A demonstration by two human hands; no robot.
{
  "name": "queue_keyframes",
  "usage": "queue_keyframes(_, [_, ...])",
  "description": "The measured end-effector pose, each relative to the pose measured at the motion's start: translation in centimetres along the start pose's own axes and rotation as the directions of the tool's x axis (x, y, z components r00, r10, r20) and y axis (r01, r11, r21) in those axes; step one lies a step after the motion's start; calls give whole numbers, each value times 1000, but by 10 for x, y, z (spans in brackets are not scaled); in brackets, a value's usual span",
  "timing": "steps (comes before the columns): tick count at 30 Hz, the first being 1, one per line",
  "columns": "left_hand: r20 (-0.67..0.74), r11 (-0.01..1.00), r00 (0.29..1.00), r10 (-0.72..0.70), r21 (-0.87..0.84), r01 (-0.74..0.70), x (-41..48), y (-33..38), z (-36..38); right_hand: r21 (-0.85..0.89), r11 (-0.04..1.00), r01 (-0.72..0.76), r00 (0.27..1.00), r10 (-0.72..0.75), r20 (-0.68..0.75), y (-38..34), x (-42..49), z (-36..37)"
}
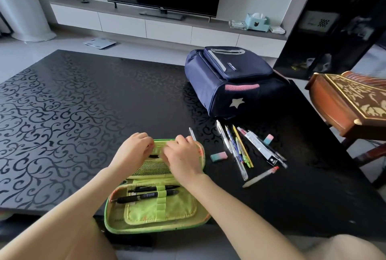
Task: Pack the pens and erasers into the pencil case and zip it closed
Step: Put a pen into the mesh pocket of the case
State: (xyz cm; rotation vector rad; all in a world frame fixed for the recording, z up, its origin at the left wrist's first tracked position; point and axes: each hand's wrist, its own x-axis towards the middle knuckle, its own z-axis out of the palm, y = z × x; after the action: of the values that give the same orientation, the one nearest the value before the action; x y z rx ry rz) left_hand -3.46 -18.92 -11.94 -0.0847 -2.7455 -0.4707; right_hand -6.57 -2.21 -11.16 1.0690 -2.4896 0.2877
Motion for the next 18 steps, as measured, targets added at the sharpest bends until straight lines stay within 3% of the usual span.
queue_keyframes(4, [-8,983,999,-38,180,39,-3,12,1,0,956,-294,943,290,-165,68,-41,-20])
queue_keyframes(8, [-17,970,999,-37,240,40,-7,52,8,-161,678,-718,691,721,-46,159,-84,-47])
queue_keyframes(11, [12,982,1000,1,187,-3,-5,78,16,-278,607,-745,607,789,96,194,-102,-45])
queue_keyframes(15, [20,988,1000,20,153,-23,0,96,21,-166,596,-786,569,802,182,201,-110,-40])
queue_keyframes(18, [23,991,999,34,131,-36,1,96,21,-136,615,-777,599,788,140,192,-115,-42])
